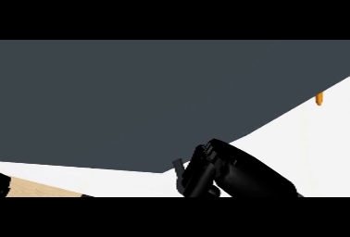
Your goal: Pick up the wine, place it into the cabinet and close the cabinet
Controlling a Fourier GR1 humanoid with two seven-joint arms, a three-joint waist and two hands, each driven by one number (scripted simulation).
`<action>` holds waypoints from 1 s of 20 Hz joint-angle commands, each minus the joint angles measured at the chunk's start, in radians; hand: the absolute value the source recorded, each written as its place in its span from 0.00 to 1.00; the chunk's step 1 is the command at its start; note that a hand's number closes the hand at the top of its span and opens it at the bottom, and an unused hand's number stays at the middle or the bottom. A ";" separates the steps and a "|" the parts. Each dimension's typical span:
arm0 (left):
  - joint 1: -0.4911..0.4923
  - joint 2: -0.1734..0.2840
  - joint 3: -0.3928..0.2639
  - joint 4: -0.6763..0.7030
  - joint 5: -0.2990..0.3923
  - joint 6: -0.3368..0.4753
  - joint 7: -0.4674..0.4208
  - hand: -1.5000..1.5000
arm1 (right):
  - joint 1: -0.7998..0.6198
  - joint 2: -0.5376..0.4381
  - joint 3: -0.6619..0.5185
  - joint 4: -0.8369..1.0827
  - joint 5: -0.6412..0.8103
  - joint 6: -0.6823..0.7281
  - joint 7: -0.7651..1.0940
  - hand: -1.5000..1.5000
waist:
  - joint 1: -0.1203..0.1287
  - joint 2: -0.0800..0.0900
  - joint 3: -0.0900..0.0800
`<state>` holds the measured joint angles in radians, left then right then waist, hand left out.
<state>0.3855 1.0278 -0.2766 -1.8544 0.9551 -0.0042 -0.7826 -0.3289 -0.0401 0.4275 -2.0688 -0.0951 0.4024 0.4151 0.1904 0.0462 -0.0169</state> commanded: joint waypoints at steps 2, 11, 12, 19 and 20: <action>-0.016 0.002 -0.007 -0.001 -0.009 -0.005 0.009 1.00 | -0.206 0.038 -0.059 0.177 0.080 -0.127 0.020 1.00 | 0.033 0.006 0.002; -0.067 -0.006 -0.013 0.003 -0.010 -0.012 0.028 1.00 | -0.539 0.040 -0.170 0.526 0.119 -0.258 0.028 1.00 | 0.053 0.024 0.006; -0.069 0.003 -0.010 0.013 -0.007 -0.032 0.031 1.00 | -0.574 0.040 -0.187 0.550 0.100 -0.285 0.019 1.00 | 0.065 0.026 0.005; -0.091 -0.009 -0.006 0.013 0.000 -0.019 0.041 1.00 | -0.667 0.040 -0.281 0.743 -0.010 -0.350 -0.001 1.00 | 0.050 0.032 0.011; -0.088 -0.016 -0.018 0.024 -0.006 -0.020 0.041 1.00 | -0.659 0.040 -0.289 0.760 -0.025 -0.364 -0.021 1.00 | 0.036 0.040 0.010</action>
<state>0.3007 1.0181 -0.2894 -1.8437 0.9508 -0.0254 -0.7455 -0.9229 0.0011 0.2782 -1.4561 -0.1164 0.1126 0.4231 0.2461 0.0594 -0.0149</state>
